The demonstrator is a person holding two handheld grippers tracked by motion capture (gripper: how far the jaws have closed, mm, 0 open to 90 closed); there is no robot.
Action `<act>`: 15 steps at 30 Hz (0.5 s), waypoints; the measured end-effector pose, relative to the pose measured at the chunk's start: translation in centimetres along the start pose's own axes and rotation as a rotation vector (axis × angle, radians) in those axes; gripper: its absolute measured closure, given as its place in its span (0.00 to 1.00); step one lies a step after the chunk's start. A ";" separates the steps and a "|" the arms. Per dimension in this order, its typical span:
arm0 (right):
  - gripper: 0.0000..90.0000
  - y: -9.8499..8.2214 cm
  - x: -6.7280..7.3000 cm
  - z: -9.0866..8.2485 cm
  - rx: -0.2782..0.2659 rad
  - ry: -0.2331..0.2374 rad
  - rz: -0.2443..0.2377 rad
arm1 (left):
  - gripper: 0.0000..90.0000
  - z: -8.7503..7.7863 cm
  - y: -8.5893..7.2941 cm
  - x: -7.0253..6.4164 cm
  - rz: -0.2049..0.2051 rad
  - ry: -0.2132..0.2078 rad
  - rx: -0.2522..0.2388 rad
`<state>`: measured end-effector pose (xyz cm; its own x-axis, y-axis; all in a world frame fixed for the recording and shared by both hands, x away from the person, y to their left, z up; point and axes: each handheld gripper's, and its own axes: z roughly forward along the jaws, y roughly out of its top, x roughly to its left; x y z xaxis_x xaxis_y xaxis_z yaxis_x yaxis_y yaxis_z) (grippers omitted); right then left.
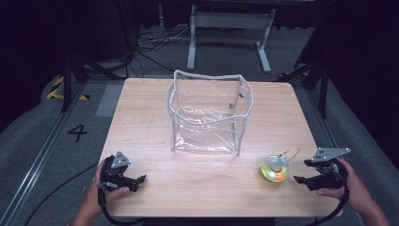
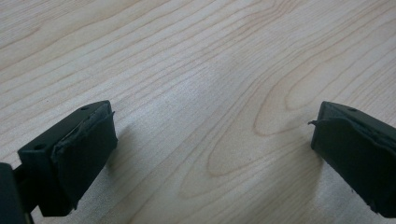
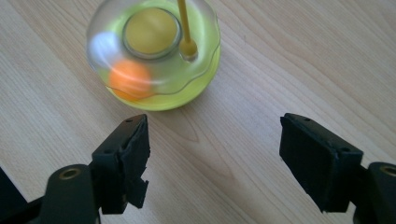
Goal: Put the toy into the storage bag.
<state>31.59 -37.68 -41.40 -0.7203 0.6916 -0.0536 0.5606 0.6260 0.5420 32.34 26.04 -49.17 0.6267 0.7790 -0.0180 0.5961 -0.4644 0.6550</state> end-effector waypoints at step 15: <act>0.31 3.8 0.1 -2.1 0.009 0.003 -0.073 | 0.00 0.0 0.0 0.0 -0.001 0.001 -0.001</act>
<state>32.78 -36.05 -37.57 -0.7606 0.6429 -0.0906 0.5101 0.6781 0.5292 32.33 26.04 -49.17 0.6259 0.7797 -0.0180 0.5963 -0.4636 0.6554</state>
